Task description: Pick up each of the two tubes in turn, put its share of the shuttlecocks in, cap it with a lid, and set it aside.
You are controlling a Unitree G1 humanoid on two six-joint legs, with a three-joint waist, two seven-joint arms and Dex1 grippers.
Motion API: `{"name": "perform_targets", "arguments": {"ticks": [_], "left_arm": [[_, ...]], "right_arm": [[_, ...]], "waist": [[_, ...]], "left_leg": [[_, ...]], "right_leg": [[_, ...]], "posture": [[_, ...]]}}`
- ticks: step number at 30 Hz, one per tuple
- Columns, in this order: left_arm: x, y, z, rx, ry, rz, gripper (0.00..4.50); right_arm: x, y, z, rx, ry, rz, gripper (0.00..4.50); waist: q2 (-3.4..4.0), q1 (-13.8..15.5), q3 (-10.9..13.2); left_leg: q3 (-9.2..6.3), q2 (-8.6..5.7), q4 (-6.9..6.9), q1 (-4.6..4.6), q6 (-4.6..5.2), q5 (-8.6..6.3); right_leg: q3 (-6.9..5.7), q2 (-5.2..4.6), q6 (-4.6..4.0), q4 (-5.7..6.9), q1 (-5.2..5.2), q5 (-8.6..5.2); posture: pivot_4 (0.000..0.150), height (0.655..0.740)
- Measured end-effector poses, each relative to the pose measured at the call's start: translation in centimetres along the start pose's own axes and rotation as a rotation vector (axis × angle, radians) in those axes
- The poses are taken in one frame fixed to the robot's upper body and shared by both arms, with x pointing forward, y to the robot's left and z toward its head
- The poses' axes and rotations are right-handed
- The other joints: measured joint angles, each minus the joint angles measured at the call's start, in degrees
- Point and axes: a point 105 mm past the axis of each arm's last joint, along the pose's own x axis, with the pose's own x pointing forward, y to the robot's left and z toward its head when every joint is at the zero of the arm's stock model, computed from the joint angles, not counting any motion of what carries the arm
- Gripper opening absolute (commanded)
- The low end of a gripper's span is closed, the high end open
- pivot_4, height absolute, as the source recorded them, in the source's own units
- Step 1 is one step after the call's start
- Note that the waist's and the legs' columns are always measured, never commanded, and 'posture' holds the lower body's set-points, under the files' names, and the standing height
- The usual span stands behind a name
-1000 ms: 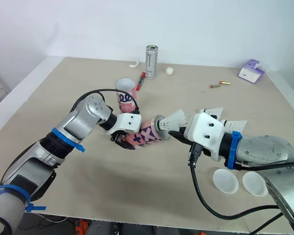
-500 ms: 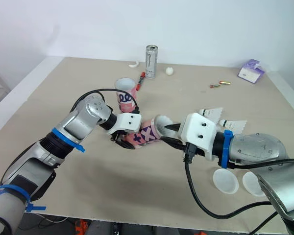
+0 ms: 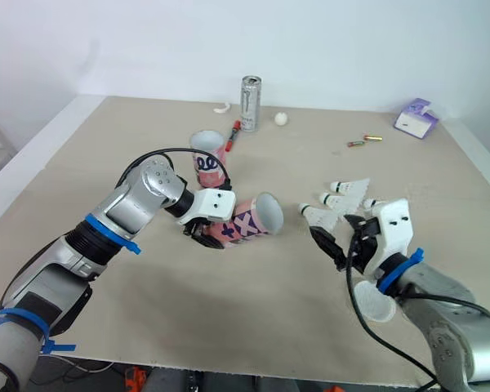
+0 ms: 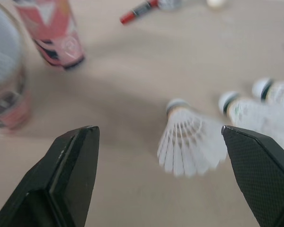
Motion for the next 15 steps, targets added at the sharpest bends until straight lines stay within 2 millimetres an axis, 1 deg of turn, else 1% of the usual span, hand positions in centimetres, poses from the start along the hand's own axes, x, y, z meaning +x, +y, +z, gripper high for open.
{"name": "perform_targets", "arguments": {"ticks": [5,9,13,15], "left_arm": [[0.0,-0.1,0.1,0.004,-0.001,-0.001,2.91],[0.0,-0.1,0.1,0.006,-0.001,-0.001,2.91],[0.0,-0.1,0.1,0.006,-0.002,0.0,2.91],[0.0,-0.1,0.1,0.006,-0.002,0.0,2.91]], "right_arm": [[1.4,0.6,-1.9,0.073,0.007,-0.035,4.44],[2.2,0.6,-2.3,0.099,0.0,-0.049,4.44],[3.6,0.3,-2.7,0.126,0.007,-0.061,4.44],[3.7,0.3,-2.6,0.126,0.004,-0.062,4.44]], "waist": [[0.01,0.0,0.0],[0.01,0.0,0.0],[0.01,0.0,0.0],[0.01,0.0,0.0]], "left_leg": [[0.02,0.01,0.0,-0.01,0.0,0.0],[0.01,-0.02,-0.01,-0.03,-0.01,0.0],[0.0,-0.02,-0.01,-0.02,-0.01,0.0],[0.0,-0.02,-0.01,-0.02,-0.01,0.0]], "right_leg": [[0.03,-0.01,0.01,-0.01,0.0,-0.01],[0.03,-0.02,0.01,-0.01,0.01,-0.03],[0.01,0.0,0.02,-0.01,0.01,-0.03],[0.02,0.0,0.02,-0.01,0.01,-0.03]], "posture": [[0.15,0.74],[0.15,0.74],[0.15,0.74],[0.15,0.74]]}}
